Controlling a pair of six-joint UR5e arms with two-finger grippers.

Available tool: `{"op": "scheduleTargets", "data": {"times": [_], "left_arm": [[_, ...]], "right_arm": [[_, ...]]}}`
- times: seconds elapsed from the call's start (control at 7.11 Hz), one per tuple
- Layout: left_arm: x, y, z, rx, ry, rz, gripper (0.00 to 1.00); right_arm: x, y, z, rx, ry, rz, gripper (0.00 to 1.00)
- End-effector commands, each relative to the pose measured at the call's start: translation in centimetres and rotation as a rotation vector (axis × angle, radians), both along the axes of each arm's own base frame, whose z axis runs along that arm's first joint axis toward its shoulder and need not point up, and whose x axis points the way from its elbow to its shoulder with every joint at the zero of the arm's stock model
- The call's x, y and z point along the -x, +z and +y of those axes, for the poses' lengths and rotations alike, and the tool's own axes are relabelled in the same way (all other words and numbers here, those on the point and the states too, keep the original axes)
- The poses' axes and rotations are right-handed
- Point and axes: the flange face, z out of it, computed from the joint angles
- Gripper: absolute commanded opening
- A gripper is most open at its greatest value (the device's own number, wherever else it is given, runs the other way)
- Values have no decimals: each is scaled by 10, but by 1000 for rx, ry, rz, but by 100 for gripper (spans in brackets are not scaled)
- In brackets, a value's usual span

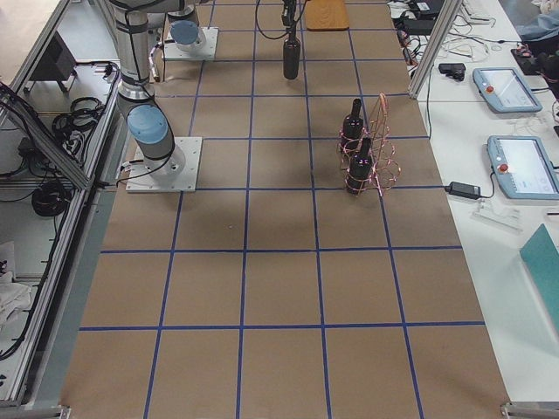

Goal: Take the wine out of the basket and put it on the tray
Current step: 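Carry the bottle toward the tray and stand it upright on the table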

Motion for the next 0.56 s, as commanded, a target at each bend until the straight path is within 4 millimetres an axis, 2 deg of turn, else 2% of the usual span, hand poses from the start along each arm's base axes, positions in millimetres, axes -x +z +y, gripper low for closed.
{"op": "scheduleTargets", "data": {"times": [0.0, 0.28, 0.42], "left_arm": [[-11, 2, -2, 11, -50, -9, 100], [-29, 2, -4, 11, -17, 0, 100], [-29, 0, -4, 9, -16, 4, 100]], "right_arm": [[-12, -8, 3, -9, -22, -1, 31], [-14, -9, 0, -12, -38, -5, 31], [-20, -11, 1, -12, -52, -7, 31]]}}
